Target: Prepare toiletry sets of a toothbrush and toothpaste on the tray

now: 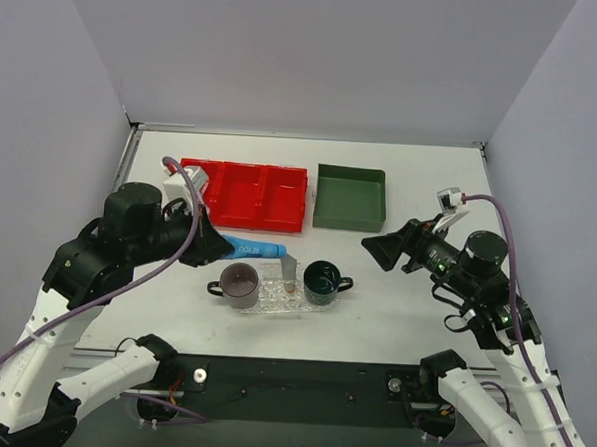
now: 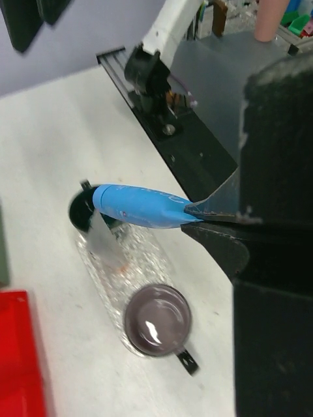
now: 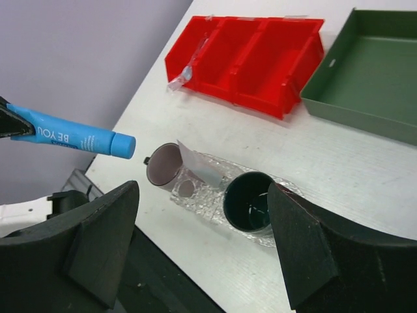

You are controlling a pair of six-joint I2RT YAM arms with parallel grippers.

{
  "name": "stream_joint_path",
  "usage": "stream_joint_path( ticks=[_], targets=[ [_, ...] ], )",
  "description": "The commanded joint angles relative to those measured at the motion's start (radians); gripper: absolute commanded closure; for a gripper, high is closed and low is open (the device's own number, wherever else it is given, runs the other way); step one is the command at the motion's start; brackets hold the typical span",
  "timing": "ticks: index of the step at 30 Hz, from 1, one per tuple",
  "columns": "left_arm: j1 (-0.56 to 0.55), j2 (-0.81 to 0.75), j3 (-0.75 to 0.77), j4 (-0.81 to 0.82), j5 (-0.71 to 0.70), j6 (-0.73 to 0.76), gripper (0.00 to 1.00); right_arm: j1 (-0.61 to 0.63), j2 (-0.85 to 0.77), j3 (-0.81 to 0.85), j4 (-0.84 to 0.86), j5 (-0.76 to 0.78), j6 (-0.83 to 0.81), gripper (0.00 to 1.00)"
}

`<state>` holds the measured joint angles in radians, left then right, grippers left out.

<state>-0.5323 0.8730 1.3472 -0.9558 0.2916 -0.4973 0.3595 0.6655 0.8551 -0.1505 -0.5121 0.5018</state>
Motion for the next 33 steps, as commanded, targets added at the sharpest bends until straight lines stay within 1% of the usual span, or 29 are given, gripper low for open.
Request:
stream_joint_path(
  ticks=[1,3,5,10,14,15,16,19,23,33],
  targets=[
    [-0.011,0.015,0.081,-0.239,-0.184,0.083,1.00,-0.007,-0.052,0.053,-0.104,0.119,-0.108,0.26],
    [-0.011,0.030,0.102,-0.290,-0.239,0.092,1.00,-0.007,-0.053,0.062,-0.127,0.138,-0.127,0.26],
    [-0.011,0.055,0.110,-0.320,-0.256,0.100,1.00,-0.007,-0.050,0.076,-0.158,0.150,-0.141,0.26],
    [-0.021,0.112,0.113,-0.328,-0.269,0.097,1.00,-0.005,-0.053,0.067,-0.182,0.175,-0.170,0.26],
    [-0.060,0.162,0.127,-0.316,-0.284,0.092,1.00,-0.005,-0.061,0.053,-0.193,0.182,-0.181,0.27],
    [-0.093,0.176,0.138,-0.319,-0.284,0.085,1.00,-0.007,-0.067,0.052,-0.198,0.187,-0.187,0.27],
    [-0.113,0.202,0.160,-0.320,-0.336,0.079,1.00,-0.005,-0.070,0.052,-0.210,0.199,-0.190,0.27],
    [-0.182,0.257,0.200,-0.330,-0.379,0.059,1.00,-0.007,-0.092,0.045,-0.233,0.221,-0.216,0.27],
    [-0.196,0.313,0.248,-0.336,-0.405,0.052,1.00,-0.007,-0.119,0.029,-0.253,0.253,-0.241,0.27],
    [-0.230,0.417,0.276,-0.314,-0.440,0.014,1.00,-0.005,-0.170,-0.013,-0.267,0.294,-0.281,0.27]
  ],
)
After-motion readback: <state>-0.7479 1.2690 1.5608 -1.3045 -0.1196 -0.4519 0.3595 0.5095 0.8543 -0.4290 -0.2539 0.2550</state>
